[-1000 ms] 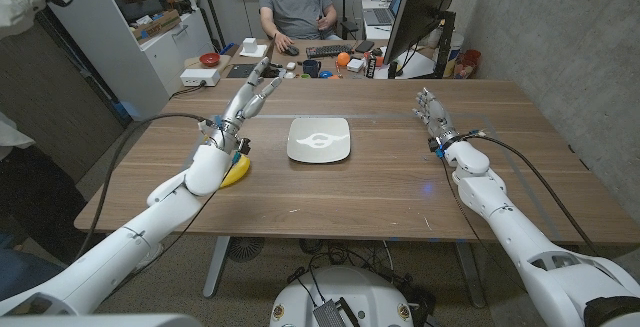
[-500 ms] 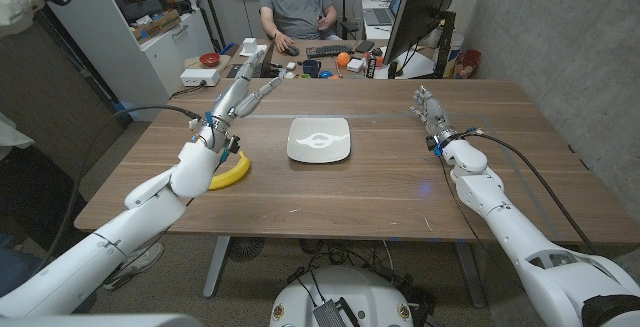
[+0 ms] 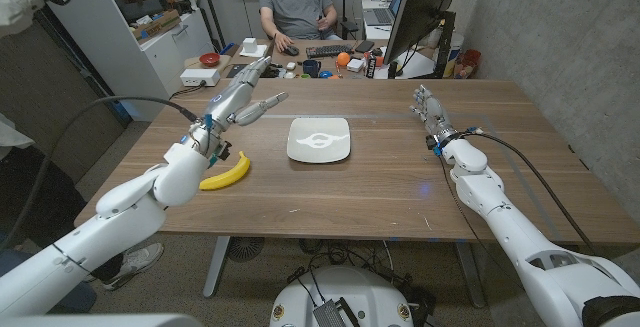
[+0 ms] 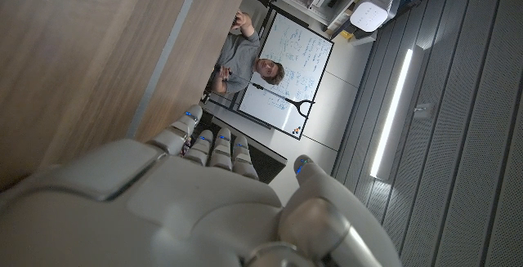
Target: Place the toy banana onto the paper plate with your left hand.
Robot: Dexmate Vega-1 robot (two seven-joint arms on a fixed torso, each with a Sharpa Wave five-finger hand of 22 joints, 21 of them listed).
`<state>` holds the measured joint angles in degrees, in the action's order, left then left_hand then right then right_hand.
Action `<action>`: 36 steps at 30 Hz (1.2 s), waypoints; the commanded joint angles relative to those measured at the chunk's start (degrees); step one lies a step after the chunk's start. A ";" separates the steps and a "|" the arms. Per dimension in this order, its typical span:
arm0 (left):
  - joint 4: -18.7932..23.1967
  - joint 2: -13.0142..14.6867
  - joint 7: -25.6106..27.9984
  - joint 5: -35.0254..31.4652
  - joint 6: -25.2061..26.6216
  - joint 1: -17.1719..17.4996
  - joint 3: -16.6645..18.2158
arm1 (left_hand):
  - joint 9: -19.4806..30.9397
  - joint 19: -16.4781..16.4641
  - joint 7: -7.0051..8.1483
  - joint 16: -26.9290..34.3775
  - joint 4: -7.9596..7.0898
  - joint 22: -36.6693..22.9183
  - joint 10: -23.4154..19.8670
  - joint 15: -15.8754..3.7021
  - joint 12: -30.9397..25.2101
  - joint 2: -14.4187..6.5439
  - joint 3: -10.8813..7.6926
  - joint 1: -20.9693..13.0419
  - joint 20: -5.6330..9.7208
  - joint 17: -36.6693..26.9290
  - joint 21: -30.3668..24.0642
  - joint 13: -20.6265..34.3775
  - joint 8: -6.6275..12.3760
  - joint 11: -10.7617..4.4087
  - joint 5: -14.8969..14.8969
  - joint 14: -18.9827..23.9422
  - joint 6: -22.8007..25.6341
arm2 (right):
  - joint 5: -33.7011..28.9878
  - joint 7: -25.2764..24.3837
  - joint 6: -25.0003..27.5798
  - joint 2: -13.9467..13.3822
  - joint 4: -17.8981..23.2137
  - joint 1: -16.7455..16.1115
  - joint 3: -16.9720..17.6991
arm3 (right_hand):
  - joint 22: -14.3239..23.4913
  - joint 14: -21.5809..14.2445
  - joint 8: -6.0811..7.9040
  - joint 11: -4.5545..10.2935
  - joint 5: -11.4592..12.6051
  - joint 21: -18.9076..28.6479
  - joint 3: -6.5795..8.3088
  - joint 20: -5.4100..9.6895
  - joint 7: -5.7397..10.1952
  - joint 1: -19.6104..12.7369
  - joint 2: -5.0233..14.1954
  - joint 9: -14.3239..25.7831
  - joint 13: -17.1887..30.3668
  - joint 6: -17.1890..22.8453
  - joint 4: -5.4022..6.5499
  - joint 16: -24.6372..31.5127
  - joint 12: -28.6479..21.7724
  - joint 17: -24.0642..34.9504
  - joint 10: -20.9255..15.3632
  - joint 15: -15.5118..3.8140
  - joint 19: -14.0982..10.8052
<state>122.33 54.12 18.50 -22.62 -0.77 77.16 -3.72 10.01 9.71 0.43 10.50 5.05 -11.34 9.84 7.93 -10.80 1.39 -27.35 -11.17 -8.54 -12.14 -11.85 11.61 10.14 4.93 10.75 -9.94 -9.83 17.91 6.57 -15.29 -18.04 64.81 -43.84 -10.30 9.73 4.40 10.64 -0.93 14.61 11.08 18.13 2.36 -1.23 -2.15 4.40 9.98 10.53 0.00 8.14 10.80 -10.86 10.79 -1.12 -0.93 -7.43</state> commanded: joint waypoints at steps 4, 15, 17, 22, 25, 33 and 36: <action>12.83 -4.16 -7.53 -7.60 15.91 16.28 14.17 | 0.18 -0.01 -0.53 0.57 -0.42 -0.22 7.92 1.58 -0.53 0.35 0.82 1.10 -2.60 -0.22 -0.35 0.22 0.15 2.03 -0.09 -7.56 -7.12 | -0.18 1.27 -0.35 0.22 -1.80 0.93 -0.69 | 0.29 0.25 0.13 -0.21 0.27 0.40 0.03 -0.07 -0.60 -0.35 1.02 0.28 0.26 -0.03 -0.20 0.28 -0.27 0.08 -0.28 -0.14 -0.49; 11.71 -6.04 -6.22 -18.27 22.73 16.34 12.10 | 0.19 -2.33 -0.03 1.61 0.41 -0.17 4.09 0.46 -2.33 -0.53 0.52 0.12 -1.90 0.04 -1.30 0.19 1.25 0.39 0.07 -4.57 -4.11 | -0.37 1.59 -0.42 0.47 -1.88 1.01 -0.94 | 0.29 0.26 0.12 -0.18 0.28 0.40 -0.02 -0.07 -0.63 -0.37 0.98 0.28 0.26 -0.05 -0.22 0.27 -0.26 0.08 -0.26 -0.12 -0.53; 11.20 -6.38 -6.48 -17.08 21.82 16.09 12.61 | 0.20 -2.14 0.24 1.49 0.55 -0.16 4.19 0.34 -2.29 -0.65 0.43 -0.10 -1.77 0.06 -1.21 0.20 1.25 0.25 0.07 -4.79 -4.02 | -0.23 1.82 -0.13 0.39 -1.74 0.90 -0.92 | 0.29 0.27 0.12 -0.16 0.28 0.39 -0.03 -0.05 -0.61 -0.37 0.98 0.28 0.26 -0.05 -0.22 0.27 -0.25 0.08 -0.24 -0.15 -0.50; 10.62 -6.49 -6.66 -17.52 21.77 15.66 12.42 | 0.20 -2.29 0.36 1.51 0.76 -0.15 4.11 0.40 -2.33 -0.81 0.30 -0.43 -1.67 0.10 -1.26 0.20 1.25 0.25 0.09 -4.62 -3.93 | -0.03 2.05 -0.80 0.31 -1.86 0.41 -0.67 | 0.29 0.26 0.10 -0.18 0.29 0.39 -0.05 -0.05 -0.60 -0.39 0.97 0.28 0.26 -0.10 -0.24 0.26 -0.25 0.08 -0.25 -0.10 -0.50; 10.60 -6.31 -8.03 -17.10 22.23 15.22 12.32 | 0.21 -3.85 0.59 1.78 1.27 -0.12 3.46 0.33 -2.58 -0.97 0.11 -1.13 -1.77 0.17 -1.83 0.21 1.27 0.09 0.09 -3.63 -3.63 | 0.10 1.87 -0.91 0.25 -1.64 0.16 -0.44 | 0.29 0.26 0.11 -0.23 0.29 0.39 -0.06 -0.04 -0.59 -0.40 0.96 0.28 0.27 -0.09 -0.25 0.26 -0.24 0.08 -0.22 -0.08 -0.51; 9.11 -4.20 -12.90 -16.75 25.60 12.70 10.30 | 0.19 -6.92 1.90 2.52 2.33 0.05 0.53 -0.83 -3.57 -0.27 0.34 -2.19 -2.28 0.36 -2.74 0.17 1.33 -0.67 0.06 -0.53 -2.56 | 0.13 1.84 -0.82 -0.05 -0.68 -0.18 -0.46 | 0.29 0.23 0.10 -0.27 0.30 0.39 -0.08 -0.06 -0.63 -0.44 0.94 0.28 0.27 -0.13 -0.28 0.26 -0.27 0.07 -0.29 -0.10 -0.54; 7.86 -3.59 -12.34 -18.08 27.48 11.41 8.33 | 0.18 -7.23 2.25 2.45 2.49 0.10 0.68 -0.92 -3.46 -0.09 0.41 -2.36 -2.40 0.40 -2.79 0.15 1.38 -0.75 0.09 -0.48 -2.26 | -0.20 1.84 -1.44 -0.14 -0.97 -0.04 -0.64 | 0.29 0.22 0.10 -0.27 0.30 0.39 -0.10 -0.07 -0.66 -0.46 0.93 0.28 0.27 -0.12 -0.29 0.26 -0.27 0.06 -0.30 -0.09 -0.55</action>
<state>132.68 48.65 9.02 -39.25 22.19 91.66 8.00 10.00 3.18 2.27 12.75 7.12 -11.18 9.97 7.75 -13.86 1.12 -27.07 -12.79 -10.86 -11.70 -14.25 11.60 11.25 4.59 10.75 -9.80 -9.83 17.83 8.32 -15.97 -17.84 63.51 -43.64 -10.89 9.73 4.40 10.64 -0.93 14.60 11.08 18.13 2.36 -1.23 -2.45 4.70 9.98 10.52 0.00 8.14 10.80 -10.86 10.65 -1.12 -0.93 -7.42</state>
